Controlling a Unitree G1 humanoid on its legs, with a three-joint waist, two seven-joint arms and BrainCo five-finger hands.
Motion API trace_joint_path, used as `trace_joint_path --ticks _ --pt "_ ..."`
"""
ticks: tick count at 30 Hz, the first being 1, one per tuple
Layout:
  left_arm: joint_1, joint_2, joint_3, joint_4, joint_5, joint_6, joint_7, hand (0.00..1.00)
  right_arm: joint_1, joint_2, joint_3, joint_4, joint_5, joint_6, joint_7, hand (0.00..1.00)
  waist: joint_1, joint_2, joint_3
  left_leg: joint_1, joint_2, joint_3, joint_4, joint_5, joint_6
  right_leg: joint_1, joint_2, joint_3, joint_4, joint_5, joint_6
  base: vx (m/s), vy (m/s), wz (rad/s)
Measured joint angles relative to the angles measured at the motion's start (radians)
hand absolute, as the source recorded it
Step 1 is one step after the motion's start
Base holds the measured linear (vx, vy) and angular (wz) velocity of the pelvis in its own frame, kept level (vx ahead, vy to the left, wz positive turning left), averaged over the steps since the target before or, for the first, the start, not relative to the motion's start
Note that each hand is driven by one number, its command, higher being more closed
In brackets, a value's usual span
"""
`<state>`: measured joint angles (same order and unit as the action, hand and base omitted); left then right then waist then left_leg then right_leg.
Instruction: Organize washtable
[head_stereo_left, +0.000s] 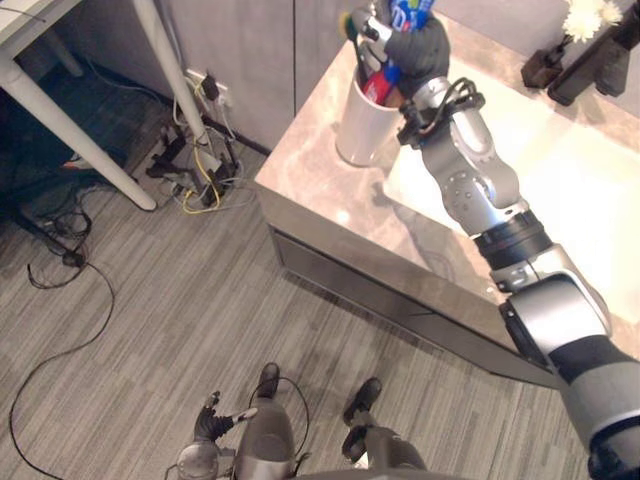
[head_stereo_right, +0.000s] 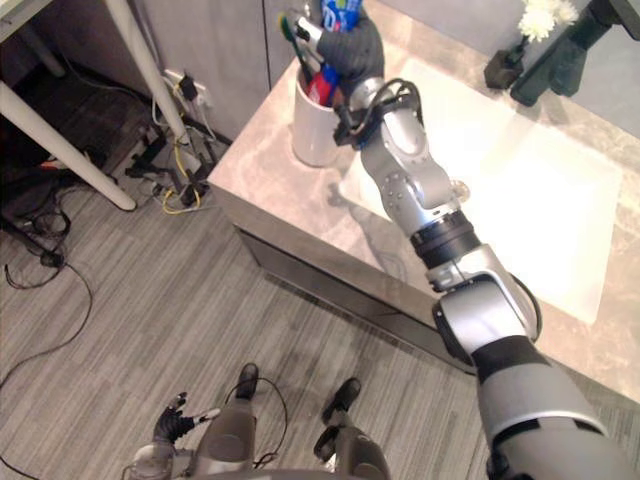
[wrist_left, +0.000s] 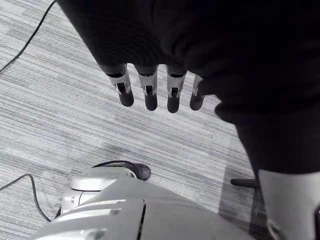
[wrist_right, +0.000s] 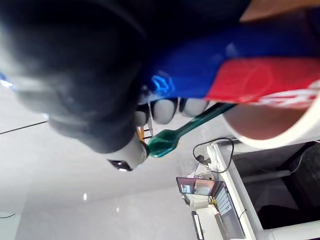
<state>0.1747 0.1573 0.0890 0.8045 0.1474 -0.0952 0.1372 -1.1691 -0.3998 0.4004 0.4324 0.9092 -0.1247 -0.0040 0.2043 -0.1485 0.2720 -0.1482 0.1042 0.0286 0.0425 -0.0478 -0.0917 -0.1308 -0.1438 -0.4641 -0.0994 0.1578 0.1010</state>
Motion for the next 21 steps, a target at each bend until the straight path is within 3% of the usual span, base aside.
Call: trace_joint_path --ticks 1,21 --pt "0.0 0.0 0.0 0.0 0.0 0.0 0.0 0.0 0.0 0.0 0.0 0.0 0.0 0.0 0.0 0.0 0.0 0.001 0.0 0.0 0.0 0.0 0.0 0.0 0.0 0.0 0.0 0.0 0.0 0.0 0.0 0.0 0.0 0.0" --pt "0.0 -0.003 0.0 0.002 0.0 -0.003 0.019 0.0 0.003 0.0 0.0 -0.021 -0.018 -0.009 -0.014 0.0 0.002 0.002 0.002 -0.014 0.0 0.0 0.01 0.0 0.0 -0.009 0.0 0.003 0.0 0.0 0.0 0.0 0.0 0.0"
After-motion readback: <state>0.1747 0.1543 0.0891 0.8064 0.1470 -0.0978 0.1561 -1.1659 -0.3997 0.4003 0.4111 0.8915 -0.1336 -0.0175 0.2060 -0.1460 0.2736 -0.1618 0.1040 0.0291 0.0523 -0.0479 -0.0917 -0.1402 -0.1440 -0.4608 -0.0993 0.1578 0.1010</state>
